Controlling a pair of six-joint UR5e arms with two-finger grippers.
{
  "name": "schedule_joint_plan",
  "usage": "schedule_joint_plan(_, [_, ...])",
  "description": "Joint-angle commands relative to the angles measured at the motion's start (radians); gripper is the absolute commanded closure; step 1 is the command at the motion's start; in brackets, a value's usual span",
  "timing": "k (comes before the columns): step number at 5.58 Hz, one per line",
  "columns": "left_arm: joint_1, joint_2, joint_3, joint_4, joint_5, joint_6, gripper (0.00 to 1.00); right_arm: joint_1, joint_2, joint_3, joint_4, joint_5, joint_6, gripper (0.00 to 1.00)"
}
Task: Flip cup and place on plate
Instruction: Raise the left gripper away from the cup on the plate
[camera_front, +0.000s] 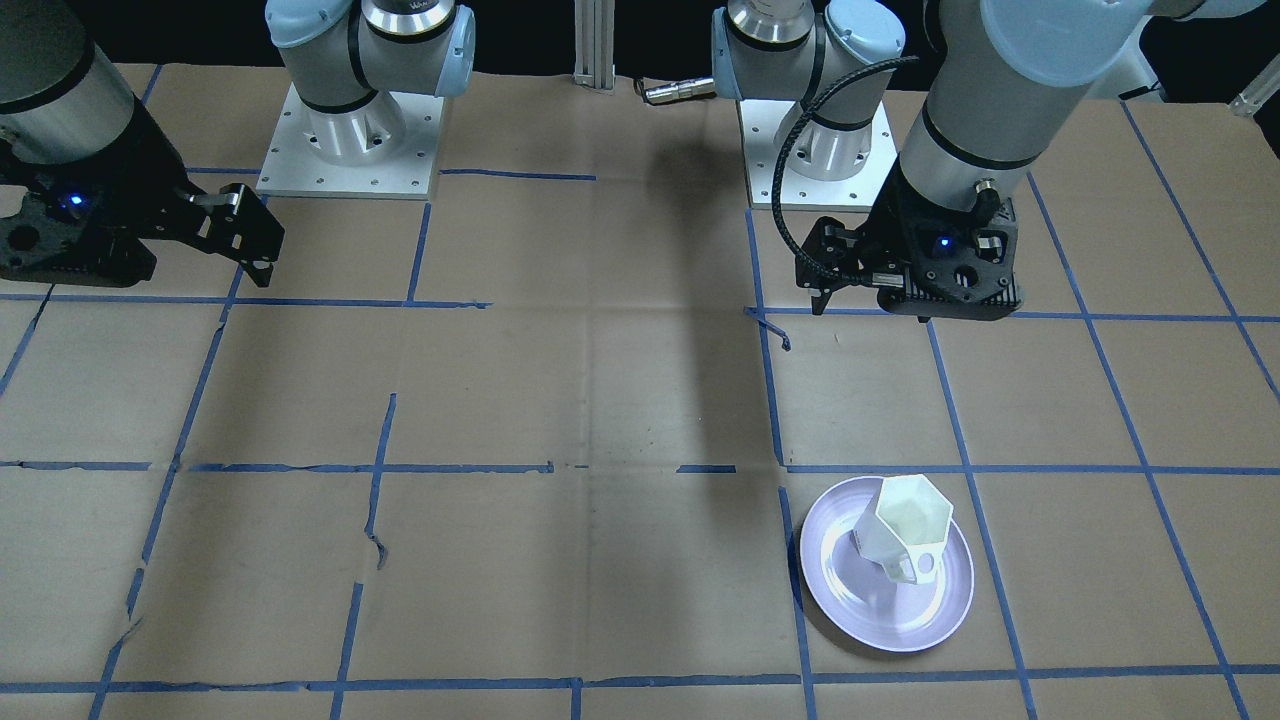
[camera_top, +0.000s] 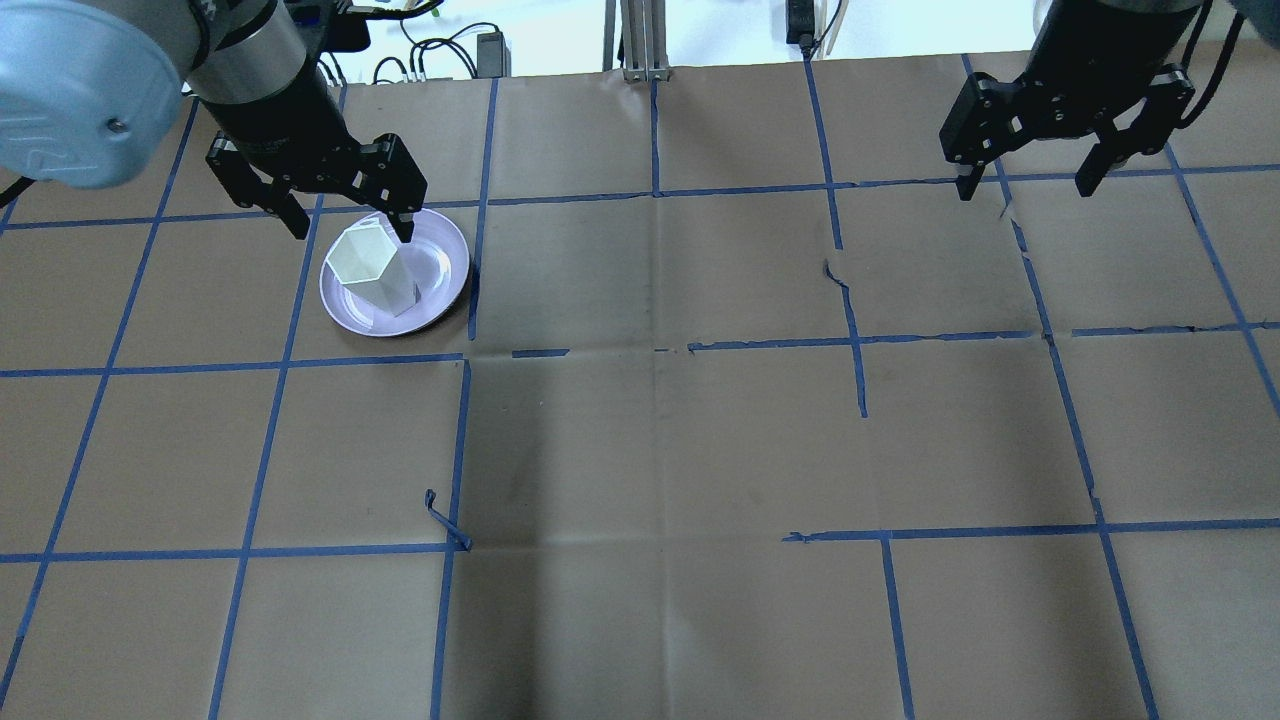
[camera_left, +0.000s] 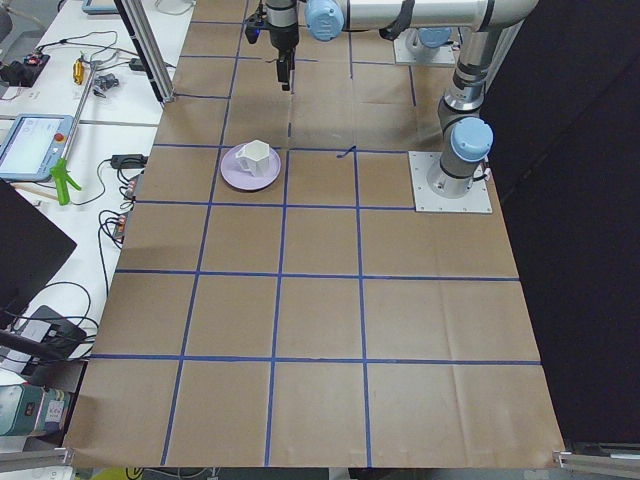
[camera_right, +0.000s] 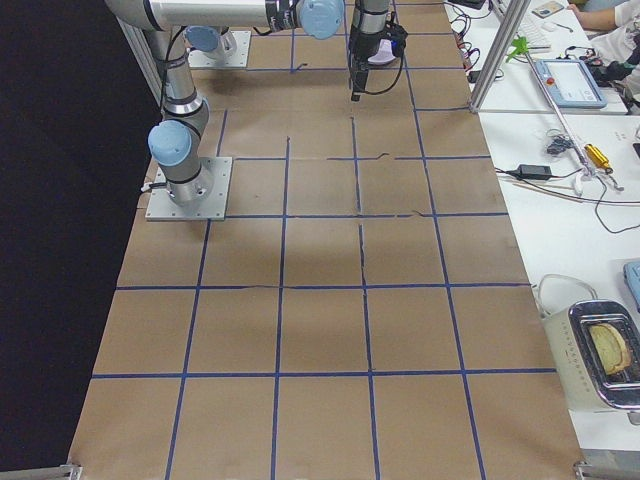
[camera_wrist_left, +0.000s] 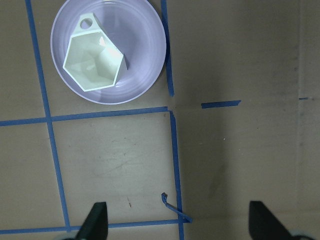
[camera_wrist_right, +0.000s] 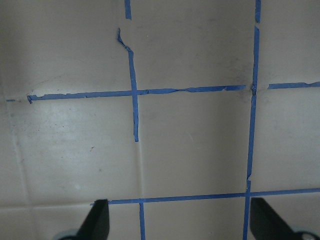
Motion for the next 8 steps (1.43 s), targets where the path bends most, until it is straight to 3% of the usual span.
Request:
schedule_joint_plan(1, [0.0, 0.054, -0.03, -0.006, -0.004, 0.002, 0.02, 0.0, 0.0, 0.0, 0.0, 0.0, 0.0, 0.0])
schedule_joint_plan(8, [0.017, 0.086, -0.03, -0.002, -0.01, -0.047, 0.02, 0.0, 0.0, 0.0, 0.0, 0.0, 0.0, 0.0])
